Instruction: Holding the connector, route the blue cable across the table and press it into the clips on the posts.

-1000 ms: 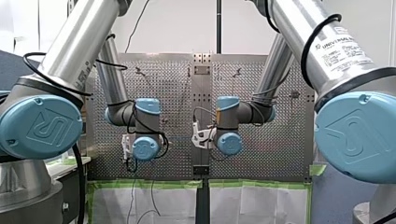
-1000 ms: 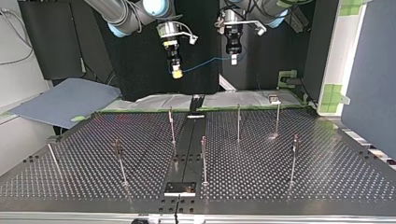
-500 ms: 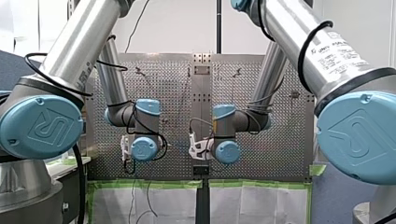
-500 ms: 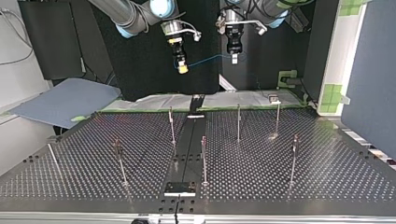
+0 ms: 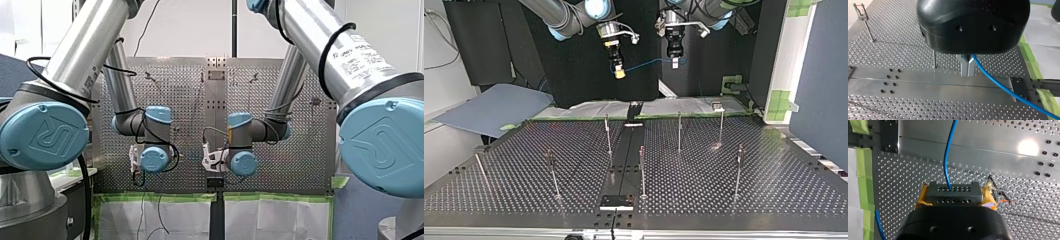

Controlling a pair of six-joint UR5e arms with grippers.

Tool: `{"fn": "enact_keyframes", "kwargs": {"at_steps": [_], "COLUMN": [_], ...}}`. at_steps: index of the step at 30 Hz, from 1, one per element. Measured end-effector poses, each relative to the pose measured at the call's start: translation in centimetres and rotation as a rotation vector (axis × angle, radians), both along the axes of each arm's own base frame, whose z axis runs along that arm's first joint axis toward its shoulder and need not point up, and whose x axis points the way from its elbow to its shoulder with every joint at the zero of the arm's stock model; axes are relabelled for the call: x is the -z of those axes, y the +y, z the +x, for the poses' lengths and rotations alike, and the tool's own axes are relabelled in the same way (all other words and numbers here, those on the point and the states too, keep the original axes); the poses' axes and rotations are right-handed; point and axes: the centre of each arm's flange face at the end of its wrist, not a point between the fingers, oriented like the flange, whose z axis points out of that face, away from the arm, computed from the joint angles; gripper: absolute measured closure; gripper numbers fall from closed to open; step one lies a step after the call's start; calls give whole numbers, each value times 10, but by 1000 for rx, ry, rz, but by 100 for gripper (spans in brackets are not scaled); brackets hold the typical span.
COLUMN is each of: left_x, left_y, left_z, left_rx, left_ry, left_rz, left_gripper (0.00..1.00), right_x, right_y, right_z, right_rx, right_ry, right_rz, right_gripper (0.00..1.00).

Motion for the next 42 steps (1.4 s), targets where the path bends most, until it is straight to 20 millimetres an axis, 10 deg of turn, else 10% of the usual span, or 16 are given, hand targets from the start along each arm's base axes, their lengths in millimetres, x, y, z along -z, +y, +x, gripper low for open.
{"fn": "enact_keyframes", "kwargs": {"at_steps": [22, 42], "left_x": [-3, -71], "left_y": [2, 12], "left_z": [-2, 26], "left_rx": [-6, -109], "left_ry": [4, -50], "left_rz": [10, -34], "left_gripper": [100, 100], "right_x": [-1, -125], "right_y": [-2, -31], "right_z": [0, 44], "right_rx": [0, -72], "right_ry": [-2, -161], "right_rz": [2, -53], "right_gripper": [100, 100]}}
